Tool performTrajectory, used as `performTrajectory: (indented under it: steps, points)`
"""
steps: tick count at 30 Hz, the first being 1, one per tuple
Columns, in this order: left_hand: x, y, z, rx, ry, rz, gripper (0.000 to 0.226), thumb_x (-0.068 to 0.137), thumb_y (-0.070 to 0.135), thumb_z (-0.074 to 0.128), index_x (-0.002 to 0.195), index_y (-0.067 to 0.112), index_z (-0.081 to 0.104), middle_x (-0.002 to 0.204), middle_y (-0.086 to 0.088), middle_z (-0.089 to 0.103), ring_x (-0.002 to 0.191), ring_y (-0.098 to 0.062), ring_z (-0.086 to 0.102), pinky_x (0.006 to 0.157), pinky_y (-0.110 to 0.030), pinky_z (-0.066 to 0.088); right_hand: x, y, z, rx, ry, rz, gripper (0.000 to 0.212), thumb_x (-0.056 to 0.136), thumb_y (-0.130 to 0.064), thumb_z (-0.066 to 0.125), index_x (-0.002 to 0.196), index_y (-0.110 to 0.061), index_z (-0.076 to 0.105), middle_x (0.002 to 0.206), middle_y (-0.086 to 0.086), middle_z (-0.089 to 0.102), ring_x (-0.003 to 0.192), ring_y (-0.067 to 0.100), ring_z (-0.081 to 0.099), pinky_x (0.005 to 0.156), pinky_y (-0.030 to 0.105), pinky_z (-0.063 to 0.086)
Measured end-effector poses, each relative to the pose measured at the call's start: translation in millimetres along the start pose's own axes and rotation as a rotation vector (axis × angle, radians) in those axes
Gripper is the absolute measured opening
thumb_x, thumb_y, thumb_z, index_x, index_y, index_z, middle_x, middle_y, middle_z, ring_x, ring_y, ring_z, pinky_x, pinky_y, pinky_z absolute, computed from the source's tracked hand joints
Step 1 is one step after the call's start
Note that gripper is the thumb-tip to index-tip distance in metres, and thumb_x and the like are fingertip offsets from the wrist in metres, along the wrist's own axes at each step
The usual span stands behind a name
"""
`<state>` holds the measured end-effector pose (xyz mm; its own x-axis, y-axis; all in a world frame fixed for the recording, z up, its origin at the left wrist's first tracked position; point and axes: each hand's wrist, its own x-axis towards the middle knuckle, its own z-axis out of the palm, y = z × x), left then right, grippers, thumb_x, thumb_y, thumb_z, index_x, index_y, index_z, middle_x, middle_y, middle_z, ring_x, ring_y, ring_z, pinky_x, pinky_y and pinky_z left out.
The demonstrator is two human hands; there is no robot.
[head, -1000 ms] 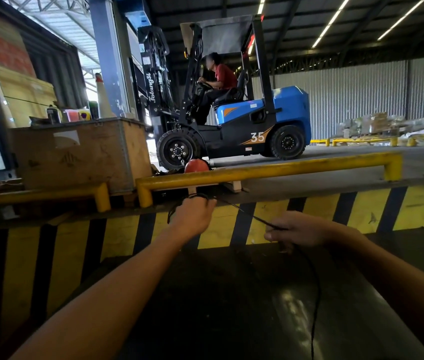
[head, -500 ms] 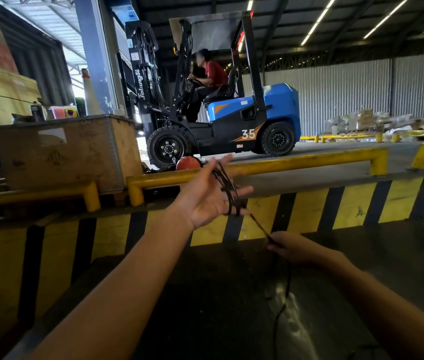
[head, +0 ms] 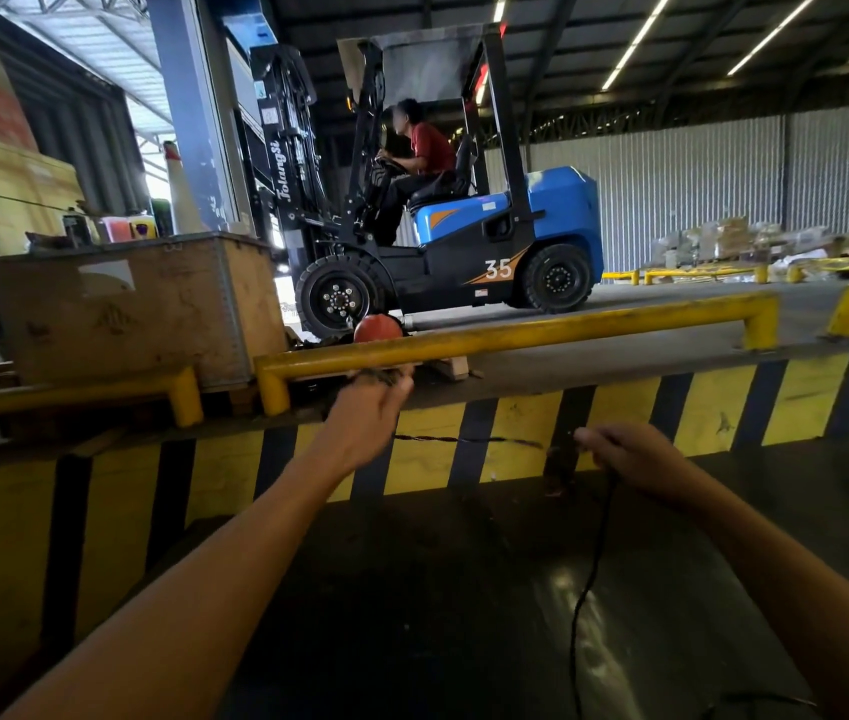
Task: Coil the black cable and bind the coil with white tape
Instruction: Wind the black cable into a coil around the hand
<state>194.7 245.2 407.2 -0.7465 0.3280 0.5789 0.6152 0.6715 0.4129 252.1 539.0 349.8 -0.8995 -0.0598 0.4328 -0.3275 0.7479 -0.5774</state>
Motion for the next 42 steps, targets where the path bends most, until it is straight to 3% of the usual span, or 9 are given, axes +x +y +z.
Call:
performTrajectory:
  steps: [5,9,13,18,24,27,32,37,42]
  points:
    - [-13.2,-9.5,19.0,0.394,-0.653,-0.028,0.038,0.099,0.045,0.032,0.097,0.018,0.058,0.090,-0.003,0.057,0.081,-0.013,0.054,0.078,-0.032,0.043,17.7,23.6,-31.0,0.232,0.488,0.218,0.038,0.098,-0.032,0.036,0.074,-0.011,0.057,0.069,0.012,0.055,0.065,0.025,0.052,0.061,0.035,0.039]
    - [-24.3,-19.7,24.8,0.566,-0.855,-0.050,0.045,0.098,0.046,0.035,0.117,0.012,0.056,0.112,-0.010,0.061,0.096,-0.018,0.057,0.092,-0.036,0.045,21.3,42.0,-49.7,0.378,0.681,0.345,0.040,0.098,-0.035,0.034,0.089,-0.004,0.057,0.081,0.017,0.056,0.078,0.028,0.053,0.065,0.034,0.038]
    - [-24.4,-32.1,29.7,0.657,-0.725,-0.050,0.035,0.098,0.040,0.039,0.113,0.015,0.058,0.110,-0.007,0.062,0.098,-0.019,0.060,0.092,-0.038,0.049,17.4,47.8,-38.4,0.241,0.640,0.420,0.037,0.100,-0.029,0.032,0.088,-0.003,0.056,0.077,0.013,0.054,0.071,0.023,0.048,0.058,0.032,0.033]
    - [-5.6,-25.5,15.4,0.330,-0.371,-0.023,0.026,0.099,0.035,0.040,0.077,0.027,0.053,0.081,0.001,0.060,0.074,-0.014,0.059,0.075,-0.033,0.049,10.9,54.5,-13.7,-0.212,0.214,0.599,0.027,0.097,-0.018,0.040,0.091,0.000,0.059,0.094,0.018,0.057,0.090,0.029,0.054,0.080,0.039,0.038]
    - [18.4,15.2,19.2,0.321,-0.297,0.135,0.036,0.099,0.036,0.040,0.087,0.012,0.063,0.080,-0.007,0.063,0.072,-0.022,0.060,0.075,-0.043,0.052,18.3,-57.2,25.9,0.364,-0.043,0.067,0.035,0.096,-0.033,0.040,0.127,-0.018,0.046,0.113,-0.002,0.058,0.107,0.012,0.055,0.088,0.026,0.043]
    - [26.9,22.7,12.2,0.345,-0.255,0.179,0.034,0.099,0.035,0.041,0.082,0.012,0.060,0.075,-0.004,0.059,0.072,-0.023,0.059,0.074,-0.042,0.050,16.2,-76.9,39.8,0.433,-0.231,-0.004,0.015,0.094,-0.025,0.046,0.108,-0.023,0.053,0.086,-0.005,0.060,0.082,0.007,0.059,0.078,0.024,0.047]
    - [10.3,28.9,-9.3,0.283,-0.493,0.059,0.033,0.099,0.040,0.040,0.072,0.025,0.054,0.066,0.008,0.053,0.060,-0.003,0.051,0.062,-0.022,0.038,27.5,-70.0,20.9,0.453,-0.060,-0.044,0.018,0.091,-0.028,0.052,0.089,-0.013,0.063,0.064,-0.003,0.049,0.048,-0.001,0.047,0.050,0.019,0.037]
    - [-14.4,31.5,-18.8,-0.625,-0.965,-0.285,0.046,0.096,0.053,0.024,0.115,0.033,0.061,0.076,-0.006,0.067,0.103,-0.024,0.067,0.087,-0.046,0.046,43.2,-62.2,12.8,-0.020,0.162,-0.229,0.035,0.086,-0.041,0.057,0.071,-0.010,0.061,0.062,0.004,0.056,0.056,0.012,0.051,0.056,0.027,0.039]
    - [0.2,48.1,-25.3,-1.535,-0.477,-0.186,0.050,0.095,0.054,0.025,0.132,0.033,0.051,0.115,-0.008,0.068,0.104,-0.032,0.066,0.084,-0.067,0.048,20.4,-65.6,63.3,0.036,-0.114,-0.148,0.034,0.097,-0.035,0.036,0.068,-0.025,0.051,0.063,-0.005,0.050,0.061,0.011,0.051,0.060,0.021,0.039]
